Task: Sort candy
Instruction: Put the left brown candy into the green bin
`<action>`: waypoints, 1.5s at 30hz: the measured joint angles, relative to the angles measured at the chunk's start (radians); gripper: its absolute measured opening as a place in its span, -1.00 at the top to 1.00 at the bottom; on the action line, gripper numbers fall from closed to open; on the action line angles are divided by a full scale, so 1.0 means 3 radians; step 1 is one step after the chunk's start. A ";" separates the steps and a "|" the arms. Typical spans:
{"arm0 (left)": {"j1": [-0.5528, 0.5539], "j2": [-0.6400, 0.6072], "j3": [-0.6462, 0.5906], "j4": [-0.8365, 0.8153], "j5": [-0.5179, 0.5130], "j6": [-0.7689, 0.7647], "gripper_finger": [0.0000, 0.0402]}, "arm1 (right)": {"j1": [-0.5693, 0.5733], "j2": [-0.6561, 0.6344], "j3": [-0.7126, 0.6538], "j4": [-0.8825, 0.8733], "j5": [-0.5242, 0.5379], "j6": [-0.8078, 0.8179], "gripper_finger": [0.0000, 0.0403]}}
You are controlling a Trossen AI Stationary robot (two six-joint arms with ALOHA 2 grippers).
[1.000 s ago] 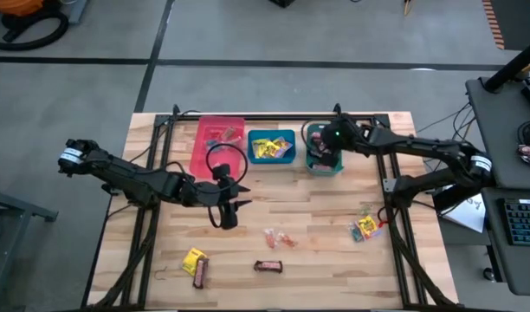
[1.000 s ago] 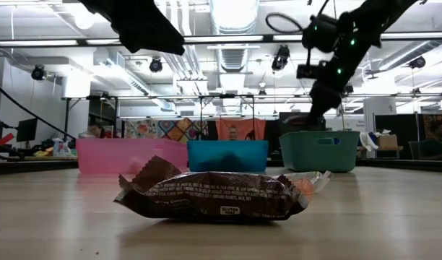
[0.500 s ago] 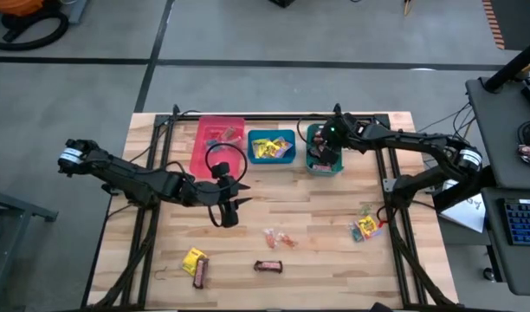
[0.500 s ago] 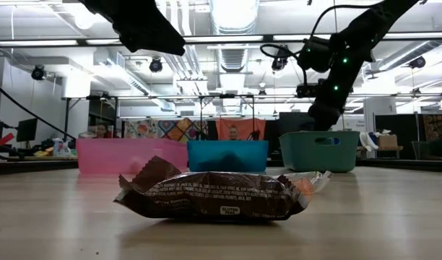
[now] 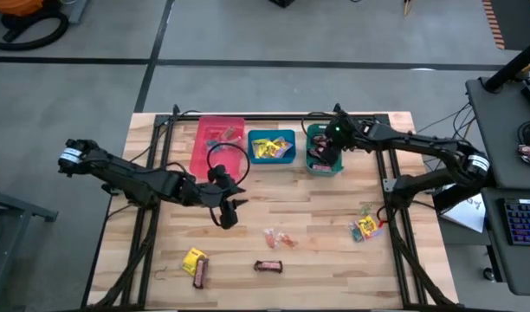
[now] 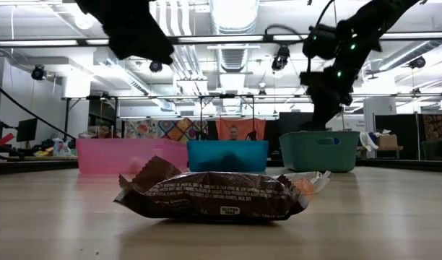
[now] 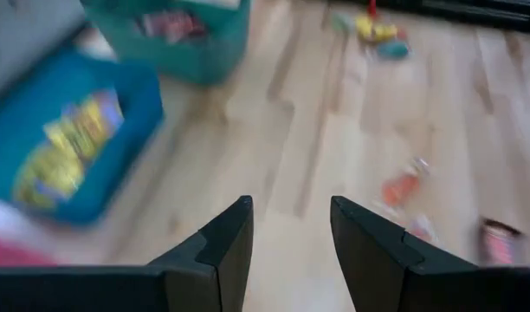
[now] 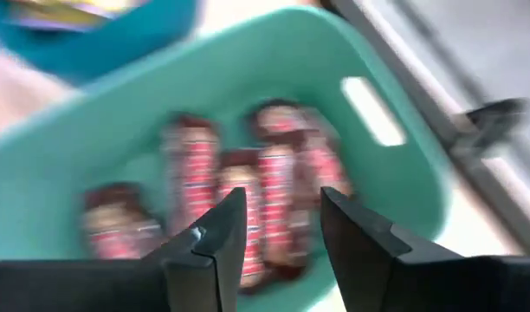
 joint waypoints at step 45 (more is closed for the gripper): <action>-0.1516 0.0591 0.0402 -0.1261 0.0647 -0.4065 0.31 | 0.2436 -0.0207 -0.0064 0.0437 0.0412 0.1249 0.53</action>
